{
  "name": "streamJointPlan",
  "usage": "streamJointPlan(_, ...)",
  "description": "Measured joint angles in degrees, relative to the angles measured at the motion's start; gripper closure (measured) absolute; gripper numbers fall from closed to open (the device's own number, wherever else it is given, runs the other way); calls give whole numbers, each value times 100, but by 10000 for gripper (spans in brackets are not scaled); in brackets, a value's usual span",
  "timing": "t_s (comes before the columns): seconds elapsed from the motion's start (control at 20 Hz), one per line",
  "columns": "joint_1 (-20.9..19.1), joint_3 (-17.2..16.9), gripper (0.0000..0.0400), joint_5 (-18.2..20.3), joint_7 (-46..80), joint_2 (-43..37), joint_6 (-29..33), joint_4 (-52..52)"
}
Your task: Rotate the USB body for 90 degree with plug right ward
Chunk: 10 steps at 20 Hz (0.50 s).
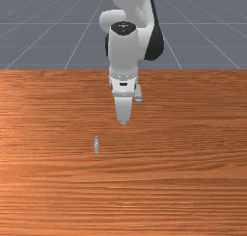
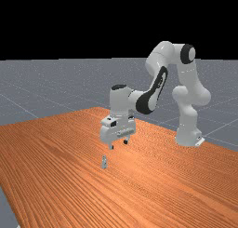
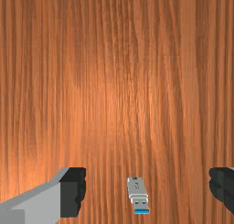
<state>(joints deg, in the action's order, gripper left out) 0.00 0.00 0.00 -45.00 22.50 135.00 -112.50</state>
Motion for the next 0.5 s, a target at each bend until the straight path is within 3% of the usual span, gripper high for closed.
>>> streamJointPlan(0.05, 0, 0, 157, 0, 0, 0, 0, 0)
streamJointPlan(0.1, 0, 0, 252, 0, 0, 0, 0, 0)
streamJointPlan(0.15, 0, 0, 310, 0, 0, 0, 0, 0)
streamJointPlan(0.25, 0, 0, 367, 0, 0, 0, 0, 0)
streamJointPlan(0.3, 82, -77, 380, -185, 165, 17, 22, 3)
streamJointPlan(0.45, 86, -115, 395, -251, 156, 42, 44, -5)
streamJointPlan(0.5, -125, 15, 397, -50, -501, 47, 49, 2)
